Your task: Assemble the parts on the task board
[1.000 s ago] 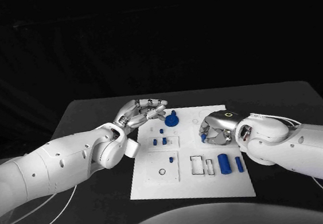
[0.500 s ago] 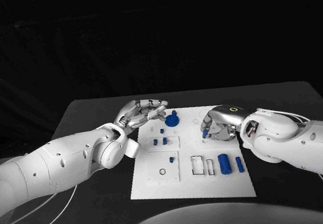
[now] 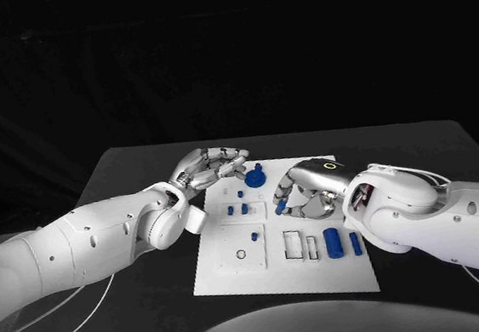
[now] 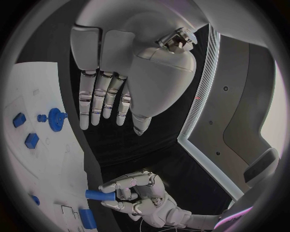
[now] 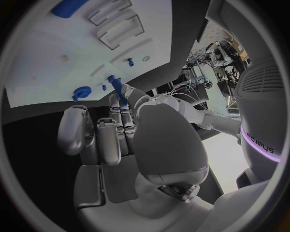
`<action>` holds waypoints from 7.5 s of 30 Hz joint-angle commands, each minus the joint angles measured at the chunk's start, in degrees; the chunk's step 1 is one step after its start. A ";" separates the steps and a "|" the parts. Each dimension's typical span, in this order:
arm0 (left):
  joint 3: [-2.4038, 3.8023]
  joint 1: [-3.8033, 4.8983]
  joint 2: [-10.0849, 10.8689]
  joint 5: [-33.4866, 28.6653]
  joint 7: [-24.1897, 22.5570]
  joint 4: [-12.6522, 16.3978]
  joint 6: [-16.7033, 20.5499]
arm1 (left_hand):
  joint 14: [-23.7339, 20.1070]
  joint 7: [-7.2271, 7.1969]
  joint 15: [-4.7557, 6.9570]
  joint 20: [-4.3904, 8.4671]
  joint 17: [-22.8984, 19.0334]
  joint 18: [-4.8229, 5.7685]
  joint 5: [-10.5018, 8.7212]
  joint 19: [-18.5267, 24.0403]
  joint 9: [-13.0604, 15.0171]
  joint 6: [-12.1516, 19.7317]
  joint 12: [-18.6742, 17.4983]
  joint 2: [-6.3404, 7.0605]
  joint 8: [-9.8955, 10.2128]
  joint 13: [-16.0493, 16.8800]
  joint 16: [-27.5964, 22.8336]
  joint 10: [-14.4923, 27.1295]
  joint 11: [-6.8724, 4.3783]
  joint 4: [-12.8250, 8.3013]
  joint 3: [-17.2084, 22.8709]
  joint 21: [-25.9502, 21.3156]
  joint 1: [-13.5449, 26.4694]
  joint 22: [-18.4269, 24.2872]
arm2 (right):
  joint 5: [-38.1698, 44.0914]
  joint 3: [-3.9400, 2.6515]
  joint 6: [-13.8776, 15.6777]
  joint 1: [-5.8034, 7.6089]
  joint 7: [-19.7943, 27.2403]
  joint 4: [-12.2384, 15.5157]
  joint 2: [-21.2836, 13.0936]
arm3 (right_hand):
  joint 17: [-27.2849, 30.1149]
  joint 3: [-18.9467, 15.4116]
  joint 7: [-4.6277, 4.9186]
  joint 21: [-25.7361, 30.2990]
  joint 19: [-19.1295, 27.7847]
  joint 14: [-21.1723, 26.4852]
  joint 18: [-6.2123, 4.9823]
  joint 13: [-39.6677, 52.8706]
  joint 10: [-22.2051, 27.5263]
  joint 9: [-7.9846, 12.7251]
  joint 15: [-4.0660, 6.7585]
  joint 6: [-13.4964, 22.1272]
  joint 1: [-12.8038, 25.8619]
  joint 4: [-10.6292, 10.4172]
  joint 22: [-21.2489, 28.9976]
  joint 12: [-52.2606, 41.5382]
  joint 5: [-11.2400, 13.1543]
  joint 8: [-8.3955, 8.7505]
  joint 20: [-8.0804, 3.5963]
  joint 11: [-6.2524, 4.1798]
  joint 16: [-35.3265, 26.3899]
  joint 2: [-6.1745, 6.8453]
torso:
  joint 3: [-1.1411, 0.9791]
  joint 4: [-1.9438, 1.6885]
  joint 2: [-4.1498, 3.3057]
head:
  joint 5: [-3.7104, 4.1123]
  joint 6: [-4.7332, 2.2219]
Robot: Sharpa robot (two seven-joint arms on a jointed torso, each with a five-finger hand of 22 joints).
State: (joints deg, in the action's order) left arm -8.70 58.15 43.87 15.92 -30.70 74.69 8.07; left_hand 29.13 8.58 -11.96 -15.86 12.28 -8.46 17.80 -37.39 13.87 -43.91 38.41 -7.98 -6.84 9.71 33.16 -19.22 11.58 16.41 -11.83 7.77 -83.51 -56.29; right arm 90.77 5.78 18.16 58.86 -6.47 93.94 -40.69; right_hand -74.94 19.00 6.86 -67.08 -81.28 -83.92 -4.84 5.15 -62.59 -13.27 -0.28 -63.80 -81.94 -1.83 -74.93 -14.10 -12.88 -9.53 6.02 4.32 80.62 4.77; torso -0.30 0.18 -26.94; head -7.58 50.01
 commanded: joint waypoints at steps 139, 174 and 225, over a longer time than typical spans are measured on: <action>-0.19 -0.36 -1.27 -0.89 0.44 -1.51 -1.92 | -0.68 0.24 -0.36 0.13 -0.33 0.75 0.55 -0.44 -0.22 0.45 0.74 -1.25 -0.53 -0.44 0.48 0.49 0.25 0.10 -0.10 -0.54 -0.02 -0.15 | 7.22 0.00 -4.73 -9.42 -0.21 -10.82 15.33 | -0.34 2.85 2.54 1.92 0.99 0.44 -0.08 -1.32 3.03 -4.77 -1.75 7.39 1.54 1.04 -8.40 7.14 -1.91 4.86 1.46 2.40 -0.88 0.92 | 0.00 -0.08 0.03 | -0.69 -0.01; -0.31 -0.48 -1.33 -0.89 0.71 -1.69 -2.12 | -0.68 0.24 -0.36 0.13 -0.33 0.75 0.55 -0.44 -0.22 0.45 0.74 -1.25 -0.53 -0.44 0.48 0.49 0.25 0.10 -0.10 -0.54 -0.02 -0.15 | 8.59 0.00 0.83 -9.51 1.47 -10.40 14.46 | 0.41 2.01 0.69 2.92 1.90 1.30 -0.42 -0.73 9.97 -0.86 -2.76 18.92 0.67 2.63 -8.11 6.64 -0.93 5.99 2.71 3.67 -1.07 1.87 | -0.02 -0.13 0.03 | -0.71 -0.01; -0.50 -0.85 -0.04 0.20 -8.07 -0.71 0.26 | -13.14 -0.04 2.91 1.53 -6.60 -0.43 -2.05 16.92 -1.33 1.22 0.55 -1.82 -1.98 -5.54 -6.86 3.88 -2.30 0.29 -4.95 -4.23 4.55 7.98 | -7.85 0.30 -7.99 -1.24 -17.06 6.17 -14.05 | -10.95 -10.87 -3.44 -12.47 -5.76 -5.09 2.61 84.85 -27.41 -10.39 4.02 2.92 19.63 -11.32 -12.12 -75.90 -0.02 -6.95 -3.36 -4.87 6.87 -3.27 | 0.26 0.36 0.25 | 0.52 -0.01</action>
State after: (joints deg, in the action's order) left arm -9.23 57.34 43.86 15.48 -36.11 73.77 8.08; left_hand 16.28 8.57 -9.04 -14.29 5.87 -8.46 15.75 -20.72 12.57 -43.07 39.06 -9.42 -8.62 4.32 26.60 -15.63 9.24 16.71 -16.41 3.67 -79.21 -48.49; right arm 82.15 6.08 14.34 57.71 -16.85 99.95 -54.71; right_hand -74.95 8.31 3.44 -79.12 -83.96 -84.01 -2.77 74.97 -84.10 -23.41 3.53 -60.63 -62.76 -12.85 -74.94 -89.80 -13.15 -16.28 3.05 -0.18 87.59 1.49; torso -0.05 0.54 -26.69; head -7.20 50.00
